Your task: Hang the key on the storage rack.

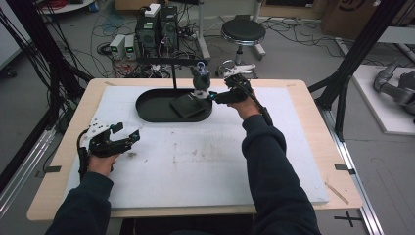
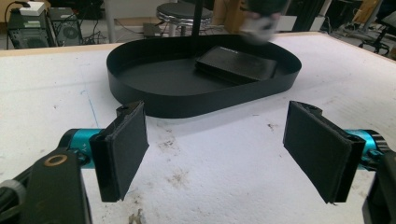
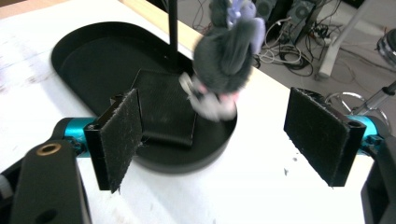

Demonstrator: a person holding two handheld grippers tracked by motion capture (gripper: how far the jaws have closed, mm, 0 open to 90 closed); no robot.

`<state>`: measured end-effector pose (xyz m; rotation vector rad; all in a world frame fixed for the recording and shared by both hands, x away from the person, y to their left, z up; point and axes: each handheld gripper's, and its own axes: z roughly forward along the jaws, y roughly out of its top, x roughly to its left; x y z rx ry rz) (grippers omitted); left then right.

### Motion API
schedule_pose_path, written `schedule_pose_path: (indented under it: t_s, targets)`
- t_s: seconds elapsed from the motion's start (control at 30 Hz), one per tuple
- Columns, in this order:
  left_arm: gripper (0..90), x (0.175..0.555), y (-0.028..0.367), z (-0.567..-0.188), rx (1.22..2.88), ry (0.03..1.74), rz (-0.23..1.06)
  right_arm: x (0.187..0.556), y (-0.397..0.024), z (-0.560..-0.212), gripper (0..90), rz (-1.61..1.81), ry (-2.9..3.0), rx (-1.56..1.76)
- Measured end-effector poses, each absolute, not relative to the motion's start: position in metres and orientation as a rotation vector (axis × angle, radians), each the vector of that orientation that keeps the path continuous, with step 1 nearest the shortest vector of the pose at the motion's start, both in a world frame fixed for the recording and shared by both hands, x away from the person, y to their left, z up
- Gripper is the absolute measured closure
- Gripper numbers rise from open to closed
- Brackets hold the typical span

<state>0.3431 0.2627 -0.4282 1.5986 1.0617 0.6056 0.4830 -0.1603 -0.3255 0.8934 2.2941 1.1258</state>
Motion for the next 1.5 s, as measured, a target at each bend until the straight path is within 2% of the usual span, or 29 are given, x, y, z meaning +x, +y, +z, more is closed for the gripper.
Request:
schedule_pose_path:
  t_s: [0.27,0.33,0.8,1.5]
  targets:
    - [21.9,0.346,0.259,-0.429,1.587,1.054,0.607,0.440,-0.206,-0.328,20.2,1.169,2.268,0.865]
    - [21.8,0.346,0.257,-0.430,1.591,1.051,0.605,0.433,-0.214,-0.329,20.2,1.072,2.312,0.908]
    - [21.5,0.342,0.250,-0.425,1.580,1.018,0.630,0.373,-0.271,-0.368,20.4,1.201,2.182,0.944]
    - [21.5,0.338,0.245,-0.425,1.598,1.003,0.632,0.364,-0.289,-0.404,20.4,1.100,2.165,1.014]
